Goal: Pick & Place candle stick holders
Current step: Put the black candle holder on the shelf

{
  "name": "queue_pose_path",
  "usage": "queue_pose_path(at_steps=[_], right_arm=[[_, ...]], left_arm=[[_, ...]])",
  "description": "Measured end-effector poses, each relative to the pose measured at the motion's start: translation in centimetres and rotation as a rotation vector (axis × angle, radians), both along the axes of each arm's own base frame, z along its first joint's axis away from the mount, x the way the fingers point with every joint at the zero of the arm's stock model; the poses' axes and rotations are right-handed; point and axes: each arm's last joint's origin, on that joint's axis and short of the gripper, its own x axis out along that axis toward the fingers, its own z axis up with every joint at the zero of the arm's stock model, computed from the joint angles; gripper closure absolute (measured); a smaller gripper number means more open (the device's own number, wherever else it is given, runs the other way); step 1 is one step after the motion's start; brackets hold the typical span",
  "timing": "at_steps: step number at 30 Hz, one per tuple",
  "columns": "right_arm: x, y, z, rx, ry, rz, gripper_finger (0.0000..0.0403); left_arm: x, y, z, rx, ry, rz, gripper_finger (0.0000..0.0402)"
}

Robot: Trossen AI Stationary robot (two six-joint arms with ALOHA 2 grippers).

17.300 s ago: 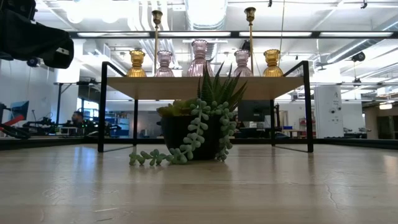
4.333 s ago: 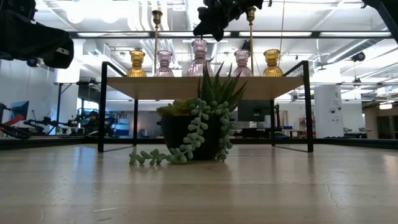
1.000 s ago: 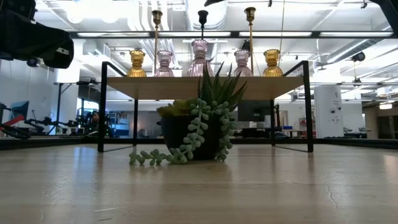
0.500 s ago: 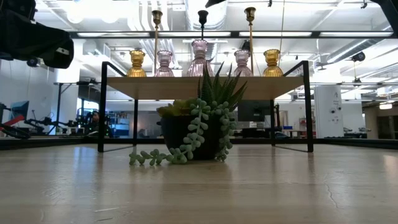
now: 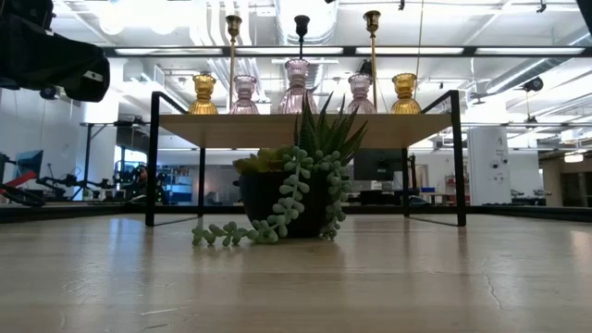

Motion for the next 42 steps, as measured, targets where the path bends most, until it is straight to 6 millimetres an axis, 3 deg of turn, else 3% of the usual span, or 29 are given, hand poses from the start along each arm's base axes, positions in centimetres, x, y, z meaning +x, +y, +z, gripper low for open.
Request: queue_pose_path(at_steps=[5, 12, 22, 27, 33, 42], right_arm=[[0.2, 1.8, -0.5, 0.118, 0.014, -0.112, 0.0217], [1.1, 6.2, -1.8, -0.020, 0.021, -0.294, 0.0244], [4.7, 11.1, -8.2, -0.189, -0.182, -0.605, 0.0255], [6.4, 11.3, -10.4, -0.287, -0.376, -0.751, 0.0250], [8.1, 10.1, -12.8, -0.231, -0.553, -0.854, 0.0257], [8.0, 9.7, -14.9, -0.285, -0.655, -1.001, 0.0275]], left_arm=[[0.0, 0.0, 0.0, 0.000, 0.000, 0.000, 0.0376], [0.0, 0.0, 0.0, 0.000, 0.000, 0.000, 0.0376], [0.0, 0.0, 0.0, 0.000, 0.000, 0.000, 0.0376], [0.0, 0.0, 0.0, 0.000, 0.000, 0.000, 0.0376], [0.0, 0.0, 0.0, 0.000, 0.000, 0.000, 0.0376], [0.0, 0.0, 0.0, 0.000, 0.000, 0.000, 0.0376]])
